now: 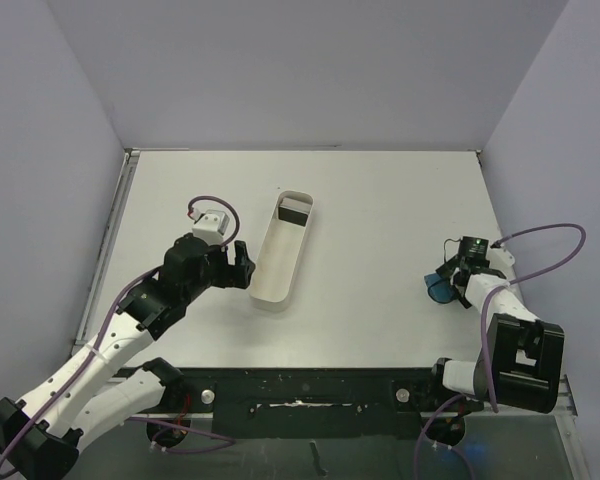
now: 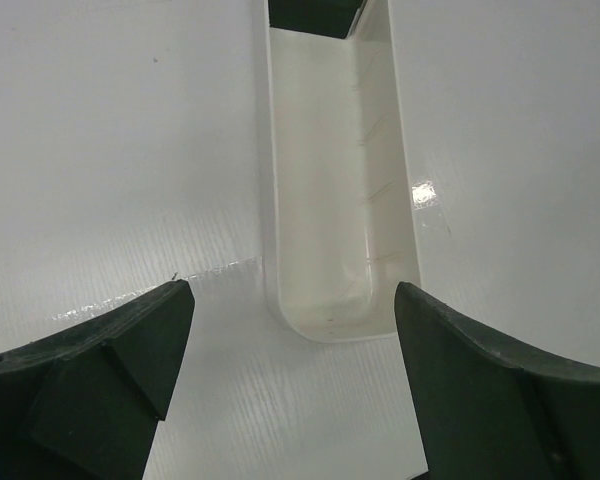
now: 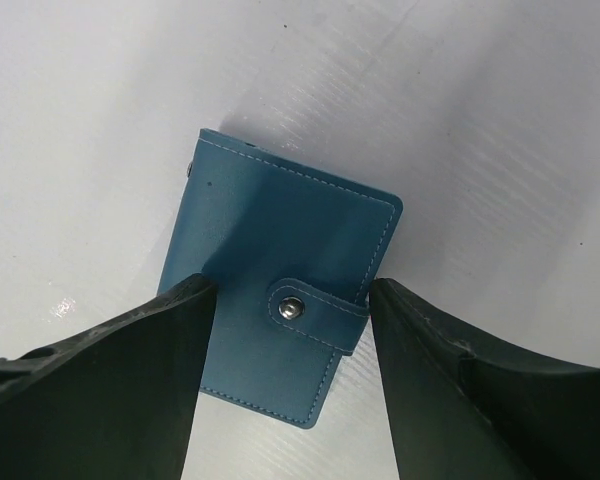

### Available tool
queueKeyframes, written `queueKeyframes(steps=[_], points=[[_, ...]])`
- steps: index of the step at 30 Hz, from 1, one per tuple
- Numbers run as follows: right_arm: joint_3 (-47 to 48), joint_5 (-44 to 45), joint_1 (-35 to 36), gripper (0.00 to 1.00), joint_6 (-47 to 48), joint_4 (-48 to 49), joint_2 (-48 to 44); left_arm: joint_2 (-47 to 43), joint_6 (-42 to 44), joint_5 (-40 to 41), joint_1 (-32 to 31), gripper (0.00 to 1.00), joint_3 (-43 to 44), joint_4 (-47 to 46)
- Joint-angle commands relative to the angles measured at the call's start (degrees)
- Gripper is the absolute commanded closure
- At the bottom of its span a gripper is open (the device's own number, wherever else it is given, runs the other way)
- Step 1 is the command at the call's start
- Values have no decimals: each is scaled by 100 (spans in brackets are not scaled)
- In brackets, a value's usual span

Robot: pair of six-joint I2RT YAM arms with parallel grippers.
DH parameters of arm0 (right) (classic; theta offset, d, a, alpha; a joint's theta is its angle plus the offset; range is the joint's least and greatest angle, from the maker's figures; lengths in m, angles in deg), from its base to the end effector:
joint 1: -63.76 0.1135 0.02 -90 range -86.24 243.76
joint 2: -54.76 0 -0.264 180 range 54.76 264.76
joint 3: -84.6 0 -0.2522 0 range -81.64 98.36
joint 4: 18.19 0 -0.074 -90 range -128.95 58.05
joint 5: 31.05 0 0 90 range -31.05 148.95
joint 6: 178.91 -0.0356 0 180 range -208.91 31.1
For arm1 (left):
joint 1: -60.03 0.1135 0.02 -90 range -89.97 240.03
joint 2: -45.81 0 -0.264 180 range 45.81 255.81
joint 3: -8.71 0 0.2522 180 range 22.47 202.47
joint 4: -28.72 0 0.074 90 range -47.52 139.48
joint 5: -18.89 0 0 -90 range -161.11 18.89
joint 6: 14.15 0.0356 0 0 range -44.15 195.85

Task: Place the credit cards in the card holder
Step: Move the card holder to the center of the board.

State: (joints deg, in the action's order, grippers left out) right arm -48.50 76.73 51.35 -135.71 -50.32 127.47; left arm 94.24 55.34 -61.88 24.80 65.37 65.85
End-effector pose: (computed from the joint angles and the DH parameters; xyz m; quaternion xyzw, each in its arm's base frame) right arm 0.2182 -0.0592 0.1643 0.5062 0.8045 -0.0612 0.3045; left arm 0.1585 -0.1049 0.2944 0.0694 0.8566 -0.1756 0.4803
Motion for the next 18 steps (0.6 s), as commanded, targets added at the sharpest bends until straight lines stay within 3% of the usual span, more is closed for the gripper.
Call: queueKeyframes(steps=[1,11,18], points=[[56,-59,-28,37,218,355,112,-20,83,-247,75,19,166,-193],[157,-923,75,43,804,386,420,61,40,-425,438,20,190,-207],[433,-778,873,44,1165,198,677,62,5,-452,520,20,177,-221]])
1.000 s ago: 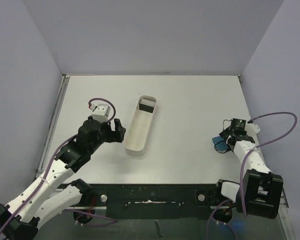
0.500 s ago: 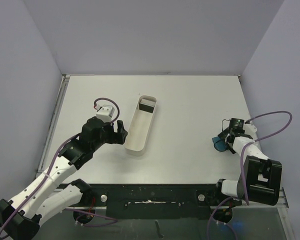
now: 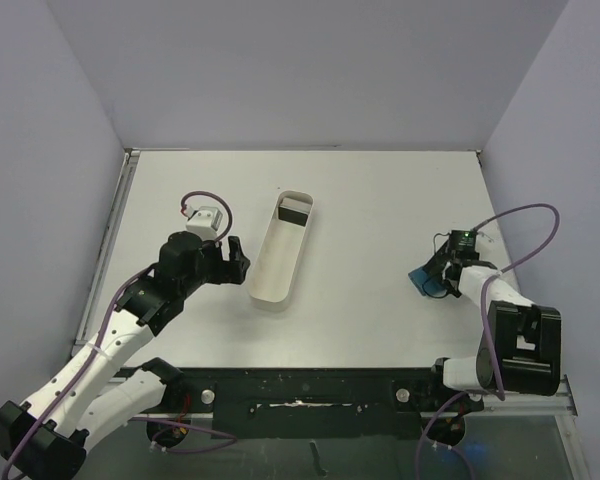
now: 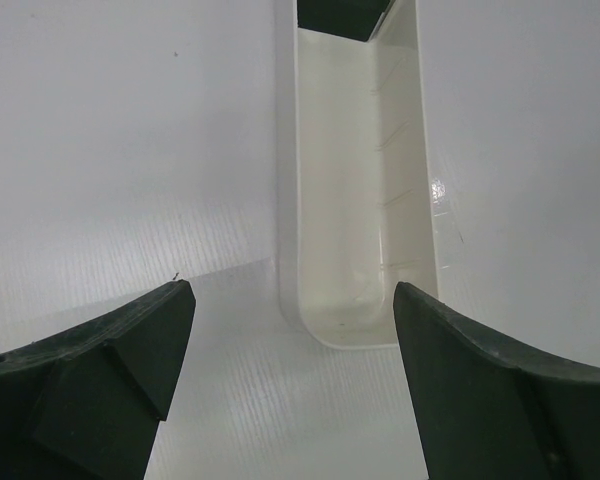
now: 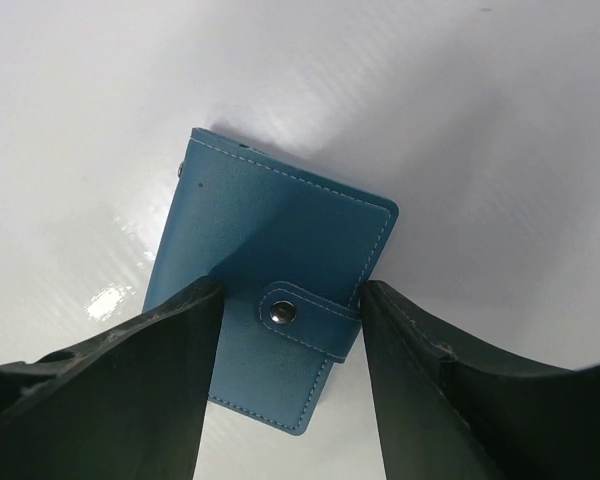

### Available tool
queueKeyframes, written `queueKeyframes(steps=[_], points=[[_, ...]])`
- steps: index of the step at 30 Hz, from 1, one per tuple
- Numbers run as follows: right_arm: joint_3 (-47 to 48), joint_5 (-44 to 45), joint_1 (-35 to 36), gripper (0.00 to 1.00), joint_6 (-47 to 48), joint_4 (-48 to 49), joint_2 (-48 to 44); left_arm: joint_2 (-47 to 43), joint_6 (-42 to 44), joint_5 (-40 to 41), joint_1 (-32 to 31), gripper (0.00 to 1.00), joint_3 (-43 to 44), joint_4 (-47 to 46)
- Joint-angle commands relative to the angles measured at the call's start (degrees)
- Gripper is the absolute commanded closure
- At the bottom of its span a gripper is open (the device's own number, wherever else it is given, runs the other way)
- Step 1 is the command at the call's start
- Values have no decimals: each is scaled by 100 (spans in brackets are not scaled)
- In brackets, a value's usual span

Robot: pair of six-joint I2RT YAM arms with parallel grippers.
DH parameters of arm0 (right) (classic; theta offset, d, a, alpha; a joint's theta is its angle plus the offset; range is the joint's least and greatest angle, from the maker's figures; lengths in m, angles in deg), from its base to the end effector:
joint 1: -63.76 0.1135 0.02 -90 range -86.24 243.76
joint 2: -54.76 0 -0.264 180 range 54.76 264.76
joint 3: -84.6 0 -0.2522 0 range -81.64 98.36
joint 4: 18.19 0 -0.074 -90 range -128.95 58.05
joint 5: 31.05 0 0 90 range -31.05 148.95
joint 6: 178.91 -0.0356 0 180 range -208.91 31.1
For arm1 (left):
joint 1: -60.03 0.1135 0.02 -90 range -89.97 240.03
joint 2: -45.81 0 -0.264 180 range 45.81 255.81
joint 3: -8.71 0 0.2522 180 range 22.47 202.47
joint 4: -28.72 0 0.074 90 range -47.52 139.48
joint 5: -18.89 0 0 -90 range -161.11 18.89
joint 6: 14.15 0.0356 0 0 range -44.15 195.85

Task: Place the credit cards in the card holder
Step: Move the card holder to the center of the board.

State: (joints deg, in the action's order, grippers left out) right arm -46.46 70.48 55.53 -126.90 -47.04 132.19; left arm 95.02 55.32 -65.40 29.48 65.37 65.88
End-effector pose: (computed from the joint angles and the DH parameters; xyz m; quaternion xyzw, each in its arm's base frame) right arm 0.2394 -0.0418 0.1592 0.4007 0.8671 -0.0213 0.2951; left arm 0.1677 -0.0949 0.2918 0.0505 0.8626 -0.1774 0.4711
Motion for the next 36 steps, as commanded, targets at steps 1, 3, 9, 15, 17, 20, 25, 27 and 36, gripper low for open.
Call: queueKeyframes(steps=[1,3,9,15,17,20,25,27,36], points=[[267,-139,563,45,322,-146,274,-12,6,-109,65,20,177,-231],[352,-233,773,45,373,-168,442,4,-3,-136,92,20,175,-243],[704,-385,1663,49,604,-291,915,45,-29,-211,122,21,175,-256],[1004,-185,2656,52,669,-496,1287,34,-127,-425,119,23,136,-401],[1032,-165,2964,53,719,-514,1320,48,-158,-465,110,23,147,-393],[1068,-166,3405,53,733,-610,1385,53,-219,-612,100,25,143,-454],[1101,-28,4072,53,788,-954,1400,62,-258,-745,84,26,165,-485],[1105,48,4325,54,773,-1111,1354,60,-258,-697,77,27,189,-476],[1382,210,4780,47,277,-1887,872,-48,-263,-701,71,27,237,-432]])
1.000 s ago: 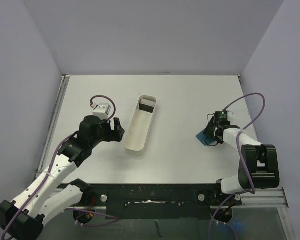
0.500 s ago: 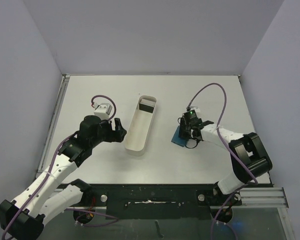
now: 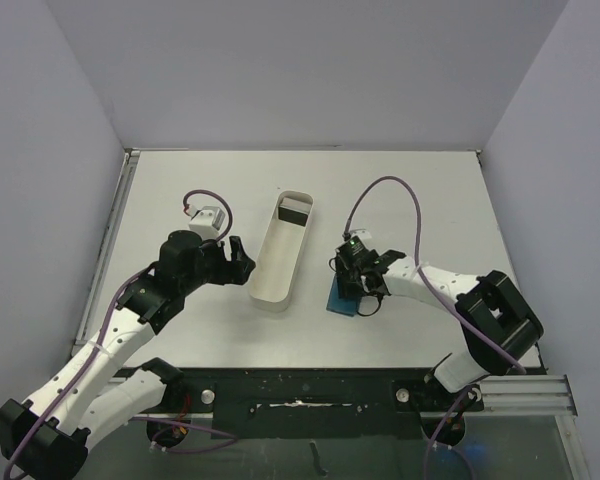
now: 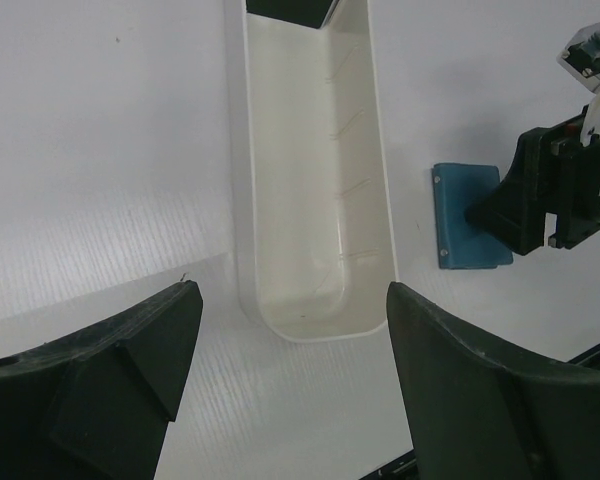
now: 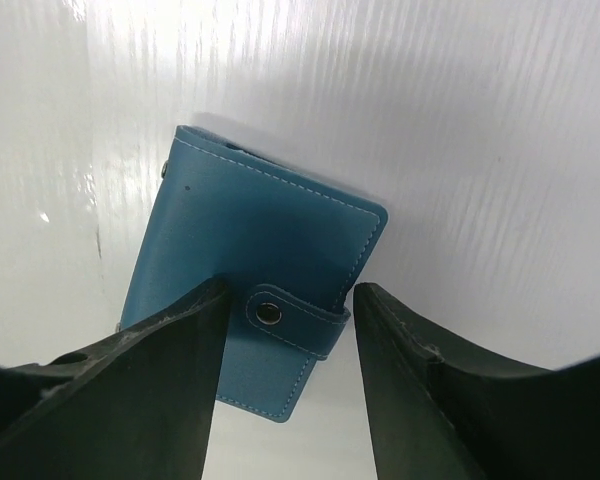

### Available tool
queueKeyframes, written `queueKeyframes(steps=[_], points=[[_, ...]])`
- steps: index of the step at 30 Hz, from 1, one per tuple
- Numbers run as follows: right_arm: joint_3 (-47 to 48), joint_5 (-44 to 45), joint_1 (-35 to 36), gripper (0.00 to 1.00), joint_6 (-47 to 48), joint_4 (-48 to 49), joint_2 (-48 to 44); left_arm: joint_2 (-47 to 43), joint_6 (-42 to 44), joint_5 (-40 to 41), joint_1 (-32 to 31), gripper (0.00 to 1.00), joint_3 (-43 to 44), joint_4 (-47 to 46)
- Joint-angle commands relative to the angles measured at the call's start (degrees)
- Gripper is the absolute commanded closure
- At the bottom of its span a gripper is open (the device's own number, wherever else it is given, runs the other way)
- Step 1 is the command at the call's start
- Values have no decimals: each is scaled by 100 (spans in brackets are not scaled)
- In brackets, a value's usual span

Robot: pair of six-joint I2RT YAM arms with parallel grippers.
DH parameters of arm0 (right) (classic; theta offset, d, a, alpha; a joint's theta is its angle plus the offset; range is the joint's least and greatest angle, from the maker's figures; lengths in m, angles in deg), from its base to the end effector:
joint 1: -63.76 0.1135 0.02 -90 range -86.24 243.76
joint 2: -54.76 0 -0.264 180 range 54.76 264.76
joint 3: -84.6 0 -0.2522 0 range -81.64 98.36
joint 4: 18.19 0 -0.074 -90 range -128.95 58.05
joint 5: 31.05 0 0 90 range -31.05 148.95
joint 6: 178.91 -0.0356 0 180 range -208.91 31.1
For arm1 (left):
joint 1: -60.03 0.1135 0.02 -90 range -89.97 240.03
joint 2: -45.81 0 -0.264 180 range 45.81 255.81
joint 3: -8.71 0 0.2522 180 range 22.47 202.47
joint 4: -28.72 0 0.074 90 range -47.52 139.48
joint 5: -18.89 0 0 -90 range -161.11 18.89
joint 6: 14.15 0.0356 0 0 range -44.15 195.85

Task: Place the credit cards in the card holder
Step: Move the card holder to the center of the board, then open the card holder at the center of the board.

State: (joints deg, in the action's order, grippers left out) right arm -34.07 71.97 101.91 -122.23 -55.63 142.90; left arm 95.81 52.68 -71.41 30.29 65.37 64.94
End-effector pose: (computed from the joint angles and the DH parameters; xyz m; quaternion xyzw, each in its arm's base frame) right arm 0.2281 0.1690 0.1657 -0.0156 0.9688 0.0396 0.2443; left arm 0.1702 -0.0975 0.2909 0.0508 0.8626 -0.2263 0.4496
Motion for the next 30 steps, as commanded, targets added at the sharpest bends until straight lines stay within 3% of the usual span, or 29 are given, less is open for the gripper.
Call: queueKeyframes(steps=[1,8,18,30], points=[[252,114,171,46,-261,-1120,-257,-156,6,-145,-6,27,231,-336],[791,339,325,46,-505,-1533,-442,-299,-11,-150,-11,27,59,-438],[757,407,564,66,-980,-1432,-255,-330,67,-168,-8,27,40,-426],[629,689,670,66,-1308,-1276,394,-333,86,-190,-9,27,24,-395]])
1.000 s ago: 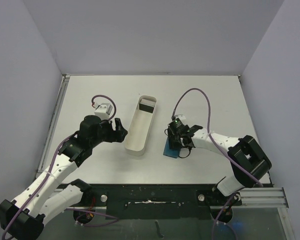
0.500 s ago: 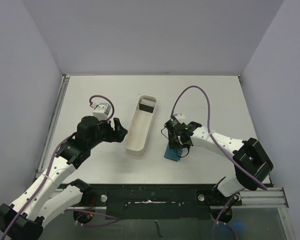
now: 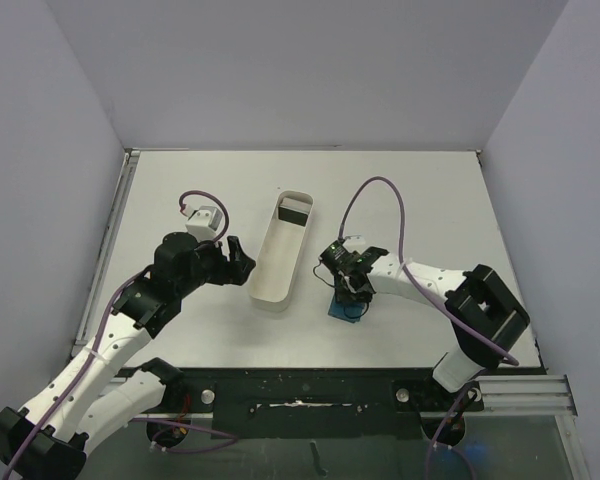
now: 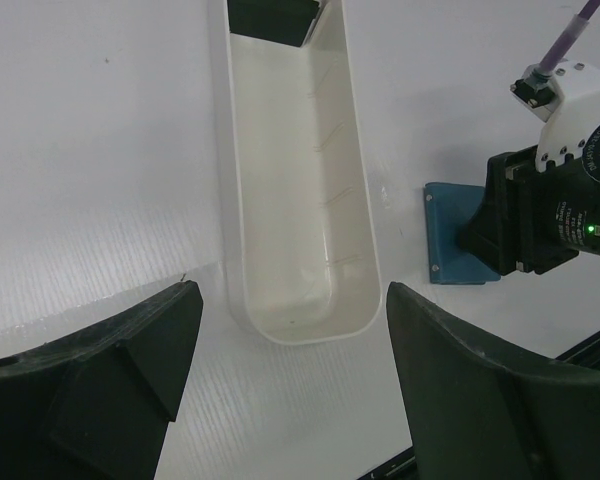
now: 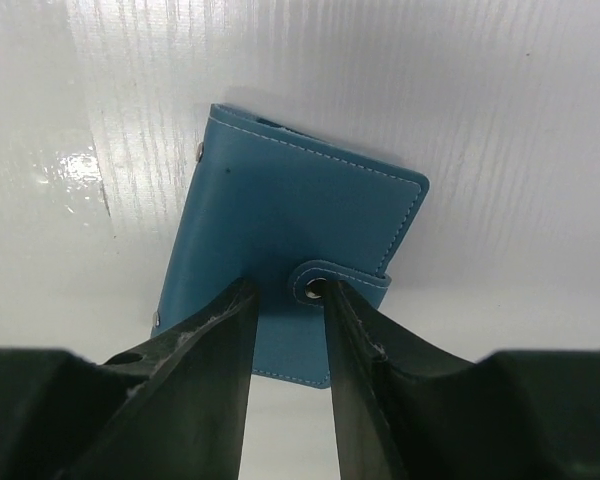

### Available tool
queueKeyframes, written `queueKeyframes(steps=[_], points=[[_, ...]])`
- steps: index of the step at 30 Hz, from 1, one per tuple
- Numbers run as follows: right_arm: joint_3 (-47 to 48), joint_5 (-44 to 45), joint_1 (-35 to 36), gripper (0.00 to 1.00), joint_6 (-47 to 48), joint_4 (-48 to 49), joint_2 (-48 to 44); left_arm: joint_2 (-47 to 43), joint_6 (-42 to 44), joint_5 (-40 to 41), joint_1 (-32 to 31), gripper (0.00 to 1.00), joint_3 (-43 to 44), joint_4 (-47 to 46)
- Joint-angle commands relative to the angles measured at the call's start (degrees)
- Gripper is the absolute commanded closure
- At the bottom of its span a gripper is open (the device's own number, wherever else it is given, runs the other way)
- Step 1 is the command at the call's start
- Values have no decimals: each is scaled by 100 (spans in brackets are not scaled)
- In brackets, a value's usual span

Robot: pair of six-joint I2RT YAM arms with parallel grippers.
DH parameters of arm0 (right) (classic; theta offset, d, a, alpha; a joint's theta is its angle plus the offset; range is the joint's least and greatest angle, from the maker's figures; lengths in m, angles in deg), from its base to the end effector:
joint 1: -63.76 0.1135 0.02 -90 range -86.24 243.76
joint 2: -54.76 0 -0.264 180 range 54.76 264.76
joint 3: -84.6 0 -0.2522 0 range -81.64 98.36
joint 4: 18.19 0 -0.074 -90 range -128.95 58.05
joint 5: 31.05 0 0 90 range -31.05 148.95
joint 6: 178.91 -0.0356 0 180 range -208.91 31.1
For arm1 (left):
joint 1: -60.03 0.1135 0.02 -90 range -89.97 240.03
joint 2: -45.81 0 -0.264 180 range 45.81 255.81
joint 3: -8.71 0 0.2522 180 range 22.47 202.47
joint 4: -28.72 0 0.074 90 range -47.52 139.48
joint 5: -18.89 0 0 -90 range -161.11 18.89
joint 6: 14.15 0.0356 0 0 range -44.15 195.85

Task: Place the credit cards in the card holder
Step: Open the card holder at the center of the board.

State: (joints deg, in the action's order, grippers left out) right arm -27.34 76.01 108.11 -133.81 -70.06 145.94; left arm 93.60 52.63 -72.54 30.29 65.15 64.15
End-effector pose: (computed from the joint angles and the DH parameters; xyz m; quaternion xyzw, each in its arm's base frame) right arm 0.2114 0.1920 0.1741 0.0241 0.9804 -0.0139 0.1952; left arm 0.1644 -0.0949 0.2976 0.0550 0.8498 -0.2432 0.4644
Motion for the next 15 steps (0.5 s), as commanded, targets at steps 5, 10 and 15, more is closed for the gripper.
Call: queueKeyframes(steps=[5,10,15], points=[[-141,341,47,69,-144,207,278,-99,78,-86,-15,27,63,-325],[-238,404,55,82,-141,223,279,-57,51,-115,-14,27,71,-328],[-262,478,86,95,-30,320,67,18,-10,-244,-15,27,121,-315]])
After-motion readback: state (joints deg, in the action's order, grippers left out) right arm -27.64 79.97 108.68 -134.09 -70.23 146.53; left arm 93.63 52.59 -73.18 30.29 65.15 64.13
